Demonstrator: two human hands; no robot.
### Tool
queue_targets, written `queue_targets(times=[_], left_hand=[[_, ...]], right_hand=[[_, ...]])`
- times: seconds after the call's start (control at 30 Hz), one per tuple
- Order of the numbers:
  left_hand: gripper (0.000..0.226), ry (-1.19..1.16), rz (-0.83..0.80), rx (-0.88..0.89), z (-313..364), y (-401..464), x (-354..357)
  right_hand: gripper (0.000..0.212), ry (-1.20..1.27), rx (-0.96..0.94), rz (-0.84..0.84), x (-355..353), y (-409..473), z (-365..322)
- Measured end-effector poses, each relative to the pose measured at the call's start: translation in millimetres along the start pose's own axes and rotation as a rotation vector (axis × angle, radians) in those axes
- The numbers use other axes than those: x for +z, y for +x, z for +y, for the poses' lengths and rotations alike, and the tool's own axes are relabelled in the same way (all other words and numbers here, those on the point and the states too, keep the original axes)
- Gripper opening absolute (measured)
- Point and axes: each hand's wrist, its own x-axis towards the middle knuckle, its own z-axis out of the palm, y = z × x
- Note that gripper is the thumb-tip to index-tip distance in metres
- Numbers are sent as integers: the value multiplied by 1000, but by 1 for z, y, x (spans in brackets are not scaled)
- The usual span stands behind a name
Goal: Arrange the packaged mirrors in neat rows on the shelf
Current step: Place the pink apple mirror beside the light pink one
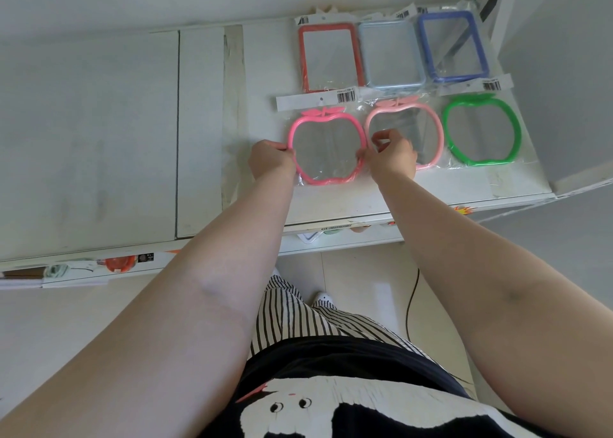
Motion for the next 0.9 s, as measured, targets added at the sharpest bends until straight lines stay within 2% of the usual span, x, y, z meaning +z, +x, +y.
queue_targets(times=[0.3, 0.6, 0.73, 0.9], left_hand=[[18, 7, -11, 7, -2, -1, -1], [13, 138, -2, 76, -3, 1, -7], [33, 173, 35, 135, -7, 1, -22], [33, 226, 70, 222, -13, -2, -58]], right_hand=[[43, -15, -6, -1, 0, 1, 1], [39, 15, -17, 32, -3, -2, -2], [38, -39, -89, 73, -2, -12, -10], [30, -68, -260, 2, 13, -40, -36]])
